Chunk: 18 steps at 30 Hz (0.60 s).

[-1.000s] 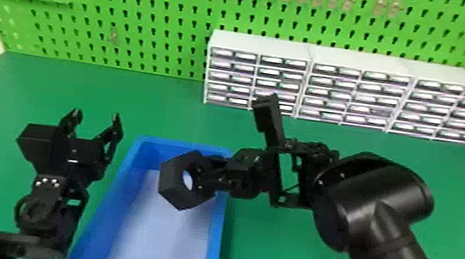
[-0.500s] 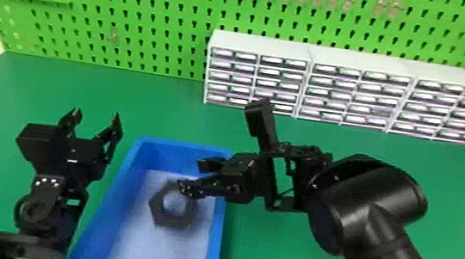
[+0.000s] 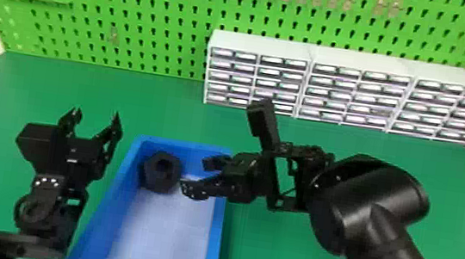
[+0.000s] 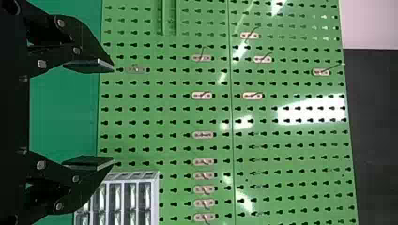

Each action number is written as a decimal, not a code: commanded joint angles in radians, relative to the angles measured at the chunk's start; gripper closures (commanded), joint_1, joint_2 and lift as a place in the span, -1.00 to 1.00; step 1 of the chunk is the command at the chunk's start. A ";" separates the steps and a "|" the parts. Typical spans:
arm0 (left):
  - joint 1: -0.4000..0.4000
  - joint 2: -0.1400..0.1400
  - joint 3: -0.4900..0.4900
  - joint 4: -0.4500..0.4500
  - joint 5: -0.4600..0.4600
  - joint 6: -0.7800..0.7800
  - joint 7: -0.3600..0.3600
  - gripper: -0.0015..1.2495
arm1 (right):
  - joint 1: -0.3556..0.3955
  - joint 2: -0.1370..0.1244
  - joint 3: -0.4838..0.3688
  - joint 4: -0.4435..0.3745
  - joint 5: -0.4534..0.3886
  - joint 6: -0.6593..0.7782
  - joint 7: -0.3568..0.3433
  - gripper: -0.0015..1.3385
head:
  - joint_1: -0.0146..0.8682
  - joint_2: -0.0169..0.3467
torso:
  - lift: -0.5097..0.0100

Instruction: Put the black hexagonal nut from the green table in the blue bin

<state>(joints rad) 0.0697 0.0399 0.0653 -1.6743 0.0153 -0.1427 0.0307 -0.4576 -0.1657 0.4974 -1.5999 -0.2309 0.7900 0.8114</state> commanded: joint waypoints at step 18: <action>0.001 0.000 0.002 -0.001 0.000 0.000 0.000 -0.13 | 0.028 0.015 -0.223 0.000 0.076 -0.026 0.000 -0.39 | 0.52 -0.59 | 0.59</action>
<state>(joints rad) 0.0691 0.0399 0.0653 -1.6742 0.0153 -0.1427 0.0310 -0.4370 -0.1545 0.3281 -1.5999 -0.1772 0.7746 0.8114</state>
